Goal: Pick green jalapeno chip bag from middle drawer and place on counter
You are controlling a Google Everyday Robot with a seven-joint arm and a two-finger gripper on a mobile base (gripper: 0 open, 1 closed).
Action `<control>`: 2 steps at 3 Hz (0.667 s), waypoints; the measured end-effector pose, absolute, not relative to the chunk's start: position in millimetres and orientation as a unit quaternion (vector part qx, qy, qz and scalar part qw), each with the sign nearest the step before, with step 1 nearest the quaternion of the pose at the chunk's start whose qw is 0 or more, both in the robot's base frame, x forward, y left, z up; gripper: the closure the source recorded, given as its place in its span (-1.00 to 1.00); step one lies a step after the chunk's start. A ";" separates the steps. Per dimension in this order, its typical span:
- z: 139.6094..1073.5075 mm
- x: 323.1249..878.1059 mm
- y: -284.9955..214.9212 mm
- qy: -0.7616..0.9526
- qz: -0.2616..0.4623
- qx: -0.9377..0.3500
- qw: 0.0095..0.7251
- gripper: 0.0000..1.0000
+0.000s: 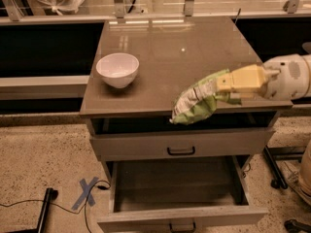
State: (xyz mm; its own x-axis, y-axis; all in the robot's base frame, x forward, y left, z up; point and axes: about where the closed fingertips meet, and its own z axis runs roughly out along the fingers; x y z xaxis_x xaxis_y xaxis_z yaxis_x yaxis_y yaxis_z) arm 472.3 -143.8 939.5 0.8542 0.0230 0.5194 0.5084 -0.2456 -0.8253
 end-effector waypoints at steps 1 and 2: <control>957.4 508.4 -152.3 -0.145 -0.219 -0.761 0.594 1.00; 965.3 545.5 -157.4 -0.136 -0.240 -0.751 0.600 1.00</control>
Offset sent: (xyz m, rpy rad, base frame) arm 0.1234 -0.0266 0.0356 0.1025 -0.0455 -0.1352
